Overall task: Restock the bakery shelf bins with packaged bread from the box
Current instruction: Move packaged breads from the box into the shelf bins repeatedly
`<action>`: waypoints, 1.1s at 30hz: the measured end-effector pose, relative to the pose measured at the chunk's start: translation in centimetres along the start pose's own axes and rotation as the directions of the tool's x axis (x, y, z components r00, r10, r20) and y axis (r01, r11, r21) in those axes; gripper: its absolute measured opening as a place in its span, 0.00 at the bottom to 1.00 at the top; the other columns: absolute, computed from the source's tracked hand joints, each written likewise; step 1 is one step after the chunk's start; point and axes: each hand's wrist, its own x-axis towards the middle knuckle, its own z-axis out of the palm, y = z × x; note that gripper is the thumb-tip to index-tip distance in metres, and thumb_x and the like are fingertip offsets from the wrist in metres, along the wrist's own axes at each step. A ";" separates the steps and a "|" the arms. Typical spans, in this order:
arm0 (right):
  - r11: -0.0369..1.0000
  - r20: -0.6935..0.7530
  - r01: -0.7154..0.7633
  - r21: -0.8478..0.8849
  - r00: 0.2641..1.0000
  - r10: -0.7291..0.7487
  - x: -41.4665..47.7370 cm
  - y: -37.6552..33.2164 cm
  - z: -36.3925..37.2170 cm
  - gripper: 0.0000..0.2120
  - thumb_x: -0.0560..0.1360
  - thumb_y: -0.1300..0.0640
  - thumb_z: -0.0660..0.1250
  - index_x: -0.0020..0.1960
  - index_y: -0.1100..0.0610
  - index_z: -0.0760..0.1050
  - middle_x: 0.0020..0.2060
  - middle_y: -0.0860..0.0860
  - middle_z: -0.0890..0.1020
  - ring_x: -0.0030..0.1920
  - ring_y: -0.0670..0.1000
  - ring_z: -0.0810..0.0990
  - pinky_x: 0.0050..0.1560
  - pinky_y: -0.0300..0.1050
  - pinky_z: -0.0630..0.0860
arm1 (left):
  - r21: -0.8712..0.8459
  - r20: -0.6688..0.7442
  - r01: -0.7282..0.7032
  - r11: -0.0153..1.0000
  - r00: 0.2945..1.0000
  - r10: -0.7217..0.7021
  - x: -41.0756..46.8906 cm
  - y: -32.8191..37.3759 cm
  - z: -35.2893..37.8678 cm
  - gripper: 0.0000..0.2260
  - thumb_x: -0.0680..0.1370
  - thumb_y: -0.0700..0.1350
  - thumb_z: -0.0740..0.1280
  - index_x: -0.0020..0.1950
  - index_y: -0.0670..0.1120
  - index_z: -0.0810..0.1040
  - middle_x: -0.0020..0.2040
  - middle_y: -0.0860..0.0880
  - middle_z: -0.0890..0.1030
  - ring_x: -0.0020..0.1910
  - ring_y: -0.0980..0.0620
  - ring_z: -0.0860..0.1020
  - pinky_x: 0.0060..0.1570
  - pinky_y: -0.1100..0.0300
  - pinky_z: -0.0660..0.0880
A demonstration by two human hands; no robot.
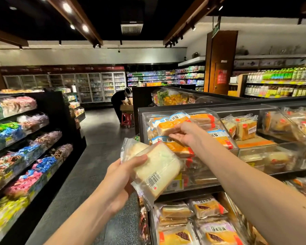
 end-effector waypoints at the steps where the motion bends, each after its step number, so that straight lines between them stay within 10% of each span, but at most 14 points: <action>1: 1.000 0.001 -0.002 0.009 1.000 0.002 0.1 -0.2 0.1 0.10 0.82 0.74 0.51 0.54 0.70 0.71 0.49 0.62 0.78 0.68 0.61 0.74 0.70 0.57 0.68 | 0.001 0.006 -0.003 1.000 1.000 0.003 -0.1 0.1 -0.1 0.23 0.68 0.40 0.73 0.62 0.38 0.78 0.52 0.37 0.85 0.52 0.38 0.84 0.52 0.43 0.81; 12: 0.998 -0.006 -0.060 -0.011 0.998 0.060 -0.1 0.6 -2.8 0.05 0.79 0.71 0.60 0.52 0.67 0.73 0.44 0.61 0.78 0.36 0.56 0.82 0.34 0.46 0.80 | 0.007 -0.003 -0.036 0.999 0.999 0.036 -0.3 0.2 -1.2 0.22 0.68 0.39 0.74 0.62 0.39 0.79 0.53 0.38 0.84 0.54 0.37 0.83 0.62 0.36 0.75; 18: 1.000 -0.004 -0.009 0.017 1.000 0.010 0.3 -0.7 -2.1 0.15 0.79 0.73 0.59 0.65 0.69 0.72 0.55 0.62 0.79 0.59 0.58 0.80 0.51 0.46 0.78 | 0.042 -0.020 -0.037 0.998 0.999 0.038 -0.6 -0.3 -0.9 0.24 0.65 0.41 0.75 0.61 0.39 0.79 0.51 0.39 0.85 0.51 0.39 0.84 0.55 0.43 0.79; 22: 0.997 -0.002 0.031 0.075 1.000 -0.031 0.6 -0.9 -0.2 0.08 0.81 0.73 0.56 0.54 0.71 0.73 0.56 0.62 0.75 0.61 0.56 0.76 0.70 0.49 0.69 | 0.038 -0.027 -0.030 0.999 0.999 0.031 -0.7 -0.4 -0.8 0.24 0.66 0.41 0.75 0.61 0.39 0.79 0.50 0.39 0.85 0.52 0.39 0.84 0.54 0.44 0.80; 25: 0.993 -0.024 0.028 0.113 0.999 -0.026 0.7 -0.7 1.0 0.17 0.82 0.71 0.56 0.71 0.67 0.67 0.66 0.61 0.74 0.68 0.57 0.75 0.70 0.52 0.70 | 0.040 -0.037 -0.024 0.999 0.999 0.025 -0.9 -0.6 -0.9 0.24 0.65 0.41 0.75 0.60 0.39 0.79 0.50 0.39 0.85 0.51 0.39 0.84 0.54 0.44 0.80; 33: 0.982 -0.067 0.090 0.164 0.995 -0.080 2.4 -0.2 3.2 0.25 0.81 0.72 0.57 0.77 0.64 0.59 0.71 0.59 0.69 0.68 0.57 0.73 0.62 0.51 0.77 | 0.025 -0.048 0.000 1.000 0.999 0.001 -1.0 -1.3 -0.9 0.25 0.65 0.40 0.76 0.62 0.38 0.78 0.51 0.39 0.85 0.52 0.39 0.84 0.58 0.42 0.78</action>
